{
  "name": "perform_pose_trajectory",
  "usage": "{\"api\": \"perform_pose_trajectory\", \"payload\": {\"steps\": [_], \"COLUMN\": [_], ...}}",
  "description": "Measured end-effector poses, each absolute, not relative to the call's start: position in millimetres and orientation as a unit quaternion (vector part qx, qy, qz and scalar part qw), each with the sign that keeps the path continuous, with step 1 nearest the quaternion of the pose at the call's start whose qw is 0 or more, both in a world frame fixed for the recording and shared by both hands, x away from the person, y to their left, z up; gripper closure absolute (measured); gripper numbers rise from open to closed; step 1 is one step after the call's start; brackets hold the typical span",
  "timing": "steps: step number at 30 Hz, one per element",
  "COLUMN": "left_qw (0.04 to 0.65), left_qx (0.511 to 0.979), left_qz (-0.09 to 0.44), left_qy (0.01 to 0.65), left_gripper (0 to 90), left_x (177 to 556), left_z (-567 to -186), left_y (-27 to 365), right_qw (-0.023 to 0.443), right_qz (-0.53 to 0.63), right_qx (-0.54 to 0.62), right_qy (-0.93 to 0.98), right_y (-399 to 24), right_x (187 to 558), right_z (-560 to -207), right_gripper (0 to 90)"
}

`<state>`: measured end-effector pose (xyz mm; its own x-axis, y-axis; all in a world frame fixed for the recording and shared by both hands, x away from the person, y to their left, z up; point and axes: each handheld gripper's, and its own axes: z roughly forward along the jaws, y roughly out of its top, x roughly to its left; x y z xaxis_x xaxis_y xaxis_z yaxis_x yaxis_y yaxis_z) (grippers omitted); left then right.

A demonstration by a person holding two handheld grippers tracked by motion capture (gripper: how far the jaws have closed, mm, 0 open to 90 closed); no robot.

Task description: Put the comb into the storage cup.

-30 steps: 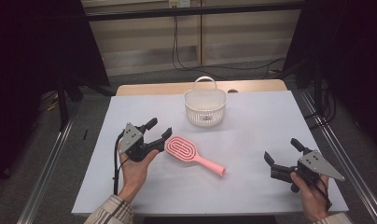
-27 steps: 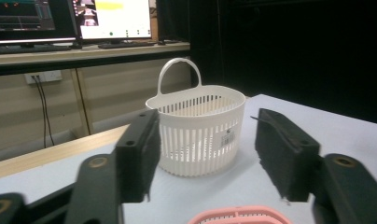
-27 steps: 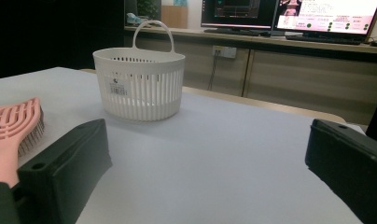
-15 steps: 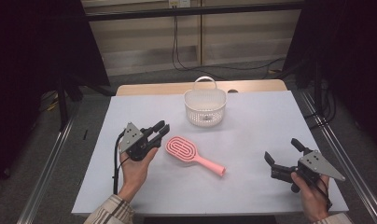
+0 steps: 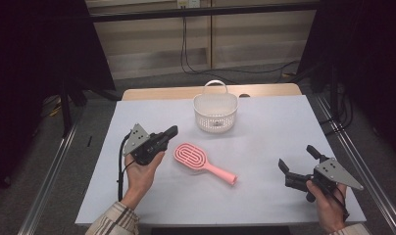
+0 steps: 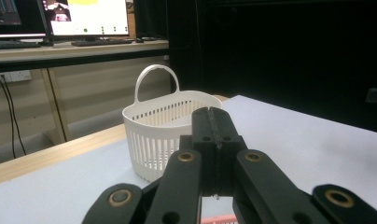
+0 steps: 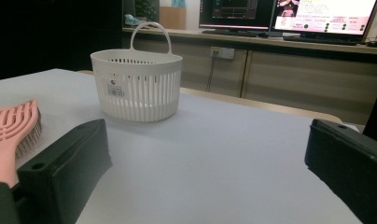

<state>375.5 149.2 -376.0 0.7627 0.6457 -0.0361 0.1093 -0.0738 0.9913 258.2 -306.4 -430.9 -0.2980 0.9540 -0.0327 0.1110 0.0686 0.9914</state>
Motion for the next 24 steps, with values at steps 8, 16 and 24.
{"api": "perform_pose_trajectory", "payload": {"steps": [8, 16, 24], "left_qw": [0.594, 0.563, 0.521], "left_qx": [0.731, 0.760, 0.794], "left_qz": [0.184, 0.156, 0.140], "left_qy": [0.280, 0.286, 0.280], "left_gripper": [90.0, 90.0, 90.0], "left_x": [389.8, 404.1, 415.1], "left_z": [-379.1, -387.4, -383.3], "left_y": [140.8, 131.3, 117.6], "right_qw": [0.401, 0.398, 0.397], "right_qz": [0.525, 0.526, 0.526], "right_qx": [0.435, 0.437, 0.434], "right_qy": [0.612, 0.612, 0.615], "right_y": [-306.4, -306.1, -305.8], "right_x": [258.2, 258.2, 258.6], "right_z": [-430.9, -431.1, -431.5], "right_gripper": [0.0, 0.0, 0.0]}}
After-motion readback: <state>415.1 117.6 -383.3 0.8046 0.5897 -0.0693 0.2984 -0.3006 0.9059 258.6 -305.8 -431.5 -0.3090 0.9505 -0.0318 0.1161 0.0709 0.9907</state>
